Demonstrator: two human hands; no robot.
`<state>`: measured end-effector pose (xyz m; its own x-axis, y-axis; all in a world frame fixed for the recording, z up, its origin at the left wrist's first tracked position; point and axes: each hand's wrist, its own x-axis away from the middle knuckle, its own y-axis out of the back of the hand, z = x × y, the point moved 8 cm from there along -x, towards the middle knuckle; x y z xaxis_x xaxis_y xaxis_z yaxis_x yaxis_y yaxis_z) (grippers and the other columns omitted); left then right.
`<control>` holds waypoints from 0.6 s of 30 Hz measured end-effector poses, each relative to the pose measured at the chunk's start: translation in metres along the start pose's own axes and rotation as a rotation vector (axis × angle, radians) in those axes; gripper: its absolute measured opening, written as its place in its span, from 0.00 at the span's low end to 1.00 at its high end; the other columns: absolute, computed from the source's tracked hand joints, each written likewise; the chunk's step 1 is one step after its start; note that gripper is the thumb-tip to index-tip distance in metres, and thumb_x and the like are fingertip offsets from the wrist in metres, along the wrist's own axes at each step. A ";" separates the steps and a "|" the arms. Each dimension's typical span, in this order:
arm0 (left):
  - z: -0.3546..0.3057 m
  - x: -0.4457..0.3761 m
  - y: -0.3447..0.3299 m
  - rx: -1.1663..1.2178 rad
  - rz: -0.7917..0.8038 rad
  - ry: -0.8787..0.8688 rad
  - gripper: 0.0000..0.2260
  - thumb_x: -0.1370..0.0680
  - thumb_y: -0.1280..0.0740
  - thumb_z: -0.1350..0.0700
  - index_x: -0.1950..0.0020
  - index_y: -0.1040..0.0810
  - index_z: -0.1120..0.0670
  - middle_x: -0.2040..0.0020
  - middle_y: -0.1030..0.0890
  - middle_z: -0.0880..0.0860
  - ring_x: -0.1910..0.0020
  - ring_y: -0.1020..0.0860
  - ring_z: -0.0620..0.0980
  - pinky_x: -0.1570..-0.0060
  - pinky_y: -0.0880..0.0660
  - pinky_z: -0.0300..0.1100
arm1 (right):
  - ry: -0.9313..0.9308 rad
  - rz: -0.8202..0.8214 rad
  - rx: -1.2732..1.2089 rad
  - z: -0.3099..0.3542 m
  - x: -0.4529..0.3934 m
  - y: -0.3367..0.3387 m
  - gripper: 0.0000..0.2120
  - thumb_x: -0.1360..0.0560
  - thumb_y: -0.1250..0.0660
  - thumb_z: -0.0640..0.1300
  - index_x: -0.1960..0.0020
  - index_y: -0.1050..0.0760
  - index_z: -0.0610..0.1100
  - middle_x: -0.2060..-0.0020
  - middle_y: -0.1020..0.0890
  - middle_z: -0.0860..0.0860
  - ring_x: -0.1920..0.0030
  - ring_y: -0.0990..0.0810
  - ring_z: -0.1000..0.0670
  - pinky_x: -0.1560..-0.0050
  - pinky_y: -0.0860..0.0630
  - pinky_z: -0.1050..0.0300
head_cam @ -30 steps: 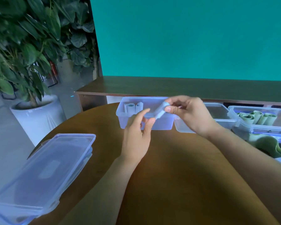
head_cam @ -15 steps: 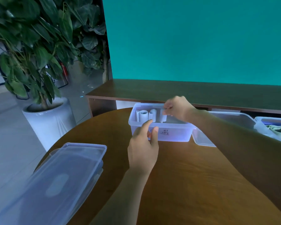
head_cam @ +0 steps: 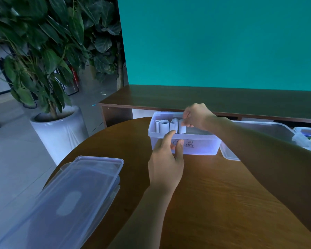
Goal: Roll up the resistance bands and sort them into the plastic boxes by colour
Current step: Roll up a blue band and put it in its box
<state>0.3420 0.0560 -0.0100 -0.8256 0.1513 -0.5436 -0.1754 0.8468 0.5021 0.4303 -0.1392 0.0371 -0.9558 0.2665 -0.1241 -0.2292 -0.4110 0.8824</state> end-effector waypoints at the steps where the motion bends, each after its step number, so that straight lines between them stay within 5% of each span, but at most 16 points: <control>1: 0.000 0.000 0.000 -0.002 0.000 0.001 0.21 0.17 0.42 0.41 0.26 0.31 0.44 0.45 0.19 0.46 0.50 0.20 0.44 0.58 0.20 0.35 | 0.005 0.001 0.008 0.001 0.000 0.000 0.07 0.26 0.23 0.41 0.50 0.19 0.41 0.57 0.15 0.44 0.54 0.15 0.43 0.43 0.19 0.47; 7: 0.000 0.000 0.000 0.004 0.007 0.000 0.21 0.17 0.42 0.41 0.25 0.31 0.44 0.43 0.19 0.47 0.48 0.19 0.46 0.61 0.26 0.28 | 0.011 -0.004 0.015 0.000 -0.001 0.000 0.07 0.26 0.24 0.40 0.52 0.17 0.37 0.60 0.14 0.42 0.59 0.16 0.46 0.44 0.18 0.47; 12: 0.002 0.000 -0.001 0.007 0.002 -0.002 0.21 0.17 0.42 0.41 0.25 0.31 0.43 0.42 0.19 0.47 0.47 0.19 0.46 0.59 0.20 0.32 | 0.027 0.008 0.032 0.001 0.000 -0.001 0.07 0.25 0.26 0.38 0.53 0.17 0.33 0.63 0.14 0.40 0.64 0.17 0.47 0.47 0.17 0.47; 18: 0.002 -0.001 -0.002 0.008 0.004 -0.011 0.21 0.17 0.42 0.41 0.25 0.31 0.44 0.42 0.19 0.47 0.48 0.19 0.45 0.59 0.19 0.34 | 0.084 0.094 0.160 0.010 0.004 -0.006 0.12 0.21 0.30 0.43 0.57 0.18 0.34 0.61 0.15 0.41 0.57 0.19 0.42 0.50 0.20 0.47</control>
<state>0.3439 0.0550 -0.0118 -0.8202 0.1608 -0.5490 -0.1672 0.8504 0.4988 0.4292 -0.1268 0.0359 -0.9852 0.1570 -0.0694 -0.1126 -0.2855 0.9517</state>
